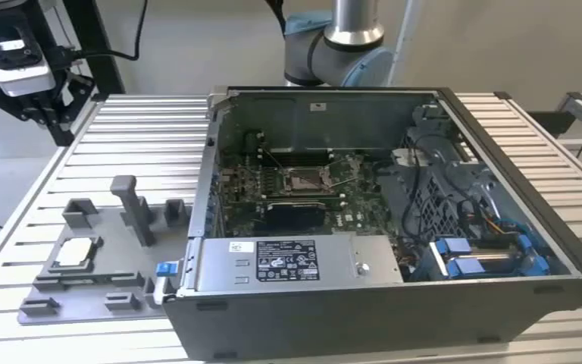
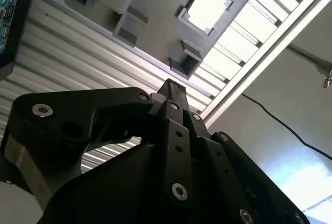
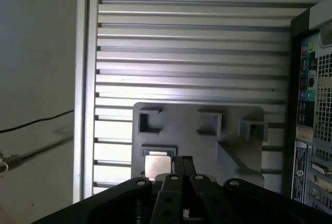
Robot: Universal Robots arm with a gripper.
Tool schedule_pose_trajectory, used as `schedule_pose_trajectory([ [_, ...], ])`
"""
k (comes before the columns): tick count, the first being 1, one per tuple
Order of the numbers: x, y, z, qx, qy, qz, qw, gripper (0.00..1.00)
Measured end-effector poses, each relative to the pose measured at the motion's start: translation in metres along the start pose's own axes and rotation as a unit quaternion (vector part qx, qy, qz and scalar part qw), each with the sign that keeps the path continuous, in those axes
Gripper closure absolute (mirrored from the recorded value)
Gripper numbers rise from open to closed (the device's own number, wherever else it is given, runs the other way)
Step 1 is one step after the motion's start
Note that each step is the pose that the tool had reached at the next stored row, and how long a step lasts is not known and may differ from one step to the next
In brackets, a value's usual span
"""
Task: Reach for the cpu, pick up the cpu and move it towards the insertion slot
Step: 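Reach for the cpu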
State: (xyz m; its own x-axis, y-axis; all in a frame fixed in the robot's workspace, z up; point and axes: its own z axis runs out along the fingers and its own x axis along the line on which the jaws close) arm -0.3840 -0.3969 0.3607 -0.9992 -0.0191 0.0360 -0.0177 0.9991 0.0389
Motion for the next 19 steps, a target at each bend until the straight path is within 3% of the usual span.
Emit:
schedule_pose_trajectory([
  [5,0.0004,0.0000,0.0000,0.0000,0.0023,0.000,1.00000,1.00],
  [9,0.0089,-0.0025,0.0012,0.0000,0.0014,0.000,1.00000,1.00],
  [11,0.0135,-0.0065,0.0029,-0.0001,-0.0024,0.000,1.00000,1.00],
  [18,0.0337,-0.0151,0.0091,0.0003,-0.0226,-0.001,0.99974,1.00],
  [19,0.0366,-0.0158,0.0107,0.0003,-0.0234,-0.001,0.99972,1.00],
])
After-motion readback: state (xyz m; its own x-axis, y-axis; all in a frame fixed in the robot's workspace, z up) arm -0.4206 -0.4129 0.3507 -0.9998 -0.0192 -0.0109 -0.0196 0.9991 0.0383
